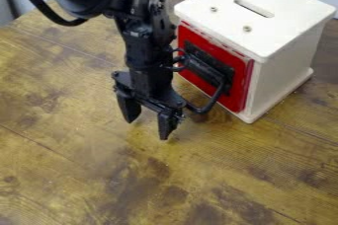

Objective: Close the drawer

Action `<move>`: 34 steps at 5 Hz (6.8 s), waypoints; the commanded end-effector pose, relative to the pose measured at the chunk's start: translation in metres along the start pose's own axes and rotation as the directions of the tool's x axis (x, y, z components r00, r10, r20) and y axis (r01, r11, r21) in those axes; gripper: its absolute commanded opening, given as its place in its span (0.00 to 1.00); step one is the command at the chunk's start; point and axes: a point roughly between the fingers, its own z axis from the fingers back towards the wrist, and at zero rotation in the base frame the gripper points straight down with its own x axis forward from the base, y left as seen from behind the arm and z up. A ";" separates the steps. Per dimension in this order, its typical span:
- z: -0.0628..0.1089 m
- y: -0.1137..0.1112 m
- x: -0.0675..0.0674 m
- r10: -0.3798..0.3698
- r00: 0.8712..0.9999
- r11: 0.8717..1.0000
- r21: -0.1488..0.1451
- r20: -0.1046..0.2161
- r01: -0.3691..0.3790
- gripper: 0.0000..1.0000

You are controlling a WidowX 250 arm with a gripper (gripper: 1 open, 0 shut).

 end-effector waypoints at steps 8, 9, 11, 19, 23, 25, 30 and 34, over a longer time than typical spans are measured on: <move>0.070 -0.045 0.027 0.148 0.979 0.989 0.003 0.141 -0.150 1.00; 0.061 -0.034 0.027 0.197 0.968 0.980 0.001 0.158 -0.200 1.00; 0.044 -0.023 0.020 0.243 0.964 0.969 0.017 0.109 -0.247 1.00; 0.051 -0.019 0.024 0.310 0.943 0.950 -0.005 0.119 -0.312 1.00; 0.028 -0.032 0.018 0.320 0.943 0.946 0.018 0.087 -0.322 1.00; 0.024 -0.047 0.020 0.311 0.947 0.950 0.008 0.082 -0.313 1.00; 0.031 -0.014 0.018 0.598 0.795 0.798 0.016 0.106 -0.602 1.00; 0.061 -0.003 0.025 0.462 0.873 0.886 -0.031 0.157 -0.464 1.00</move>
